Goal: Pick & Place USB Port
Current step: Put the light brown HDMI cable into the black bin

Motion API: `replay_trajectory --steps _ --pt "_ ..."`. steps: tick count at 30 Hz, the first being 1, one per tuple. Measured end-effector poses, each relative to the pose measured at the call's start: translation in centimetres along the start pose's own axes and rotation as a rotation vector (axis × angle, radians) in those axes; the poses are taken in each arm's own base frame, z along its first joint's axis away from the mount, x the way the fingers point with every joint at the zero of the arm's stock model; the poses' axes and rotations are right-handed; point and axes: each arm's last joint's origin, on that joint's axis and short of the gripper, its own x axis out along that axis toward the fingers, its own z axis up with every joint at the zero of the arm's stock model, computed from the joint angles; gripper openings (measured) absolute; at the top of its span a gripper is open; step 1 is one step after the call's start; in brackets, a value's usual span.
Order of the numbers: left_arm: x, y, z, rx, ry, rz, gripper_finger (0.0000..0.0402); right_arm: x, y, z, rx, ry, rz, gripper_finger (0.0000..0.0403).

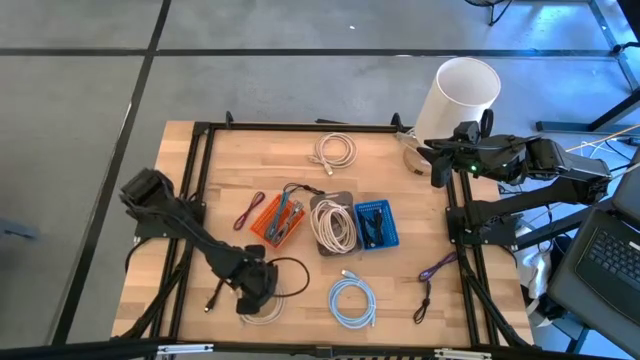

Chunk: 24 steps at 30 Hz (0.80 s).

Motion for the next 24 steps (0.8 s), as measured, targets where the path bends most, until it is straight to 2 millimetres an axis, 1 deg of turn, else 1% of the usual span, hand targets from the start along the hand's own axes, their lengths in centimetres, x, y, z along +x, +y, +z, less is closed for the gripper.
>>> replay_trajectory --steps 2,5,7,9,11,13,18,21,24 --pt "0.4 -0.1 0.0 0.021 -0.011 0.031 0.0143 0.0 0.0 0.0 0.0 0.0 0.0 0.0164" --pt "0.3 -0.1 0.0 0.024 -0.022 0.051 0.0143 0.0 0.0 0.0 0.001 0.0 0.0 0.0164" --pt "-0.2 -0.3 0.0 0.031 -0.013 0.064 0.0143 0.0 0.0 0.0 0.001 0.0 0.0 0.0164" --pt "-0.9 -0.2 -0.1 0.057 0.028 0.128 0.0143 0.0 0.0 0.0 0.001 -0.001 0.0 0.0164" --pt "-2.0 -0.6 0.4 0.103 0.002 0.177 0.0139 0.0 0.0 0.0 0.002 -0.001 0.001 0.0164" --pt "-2.5 -0.9 0.6 0.142 -0.026 0.196 0.0134 0.0 0.0 0.0 0.003 -0.002 0.001 0.0164" --pt "-1.7 -1.3 0.5 0.16 -0.023 0.182 0.0123 0.0 0.0 0.0 0.002 -0.004 -0.003 0.0164" --pt "-0.8 -1.0 -0.1 0.145 0.013 0.216 0.0118 0.0 0.0 0.0 0.002 -0.004 -0.004 0.0164" --pt "-0.4 -0.9 -0.4 0.13 0.035 0.262 0.0113 0.0 0.0 0.0 0.003 -0.006 -0.006 0.0164"
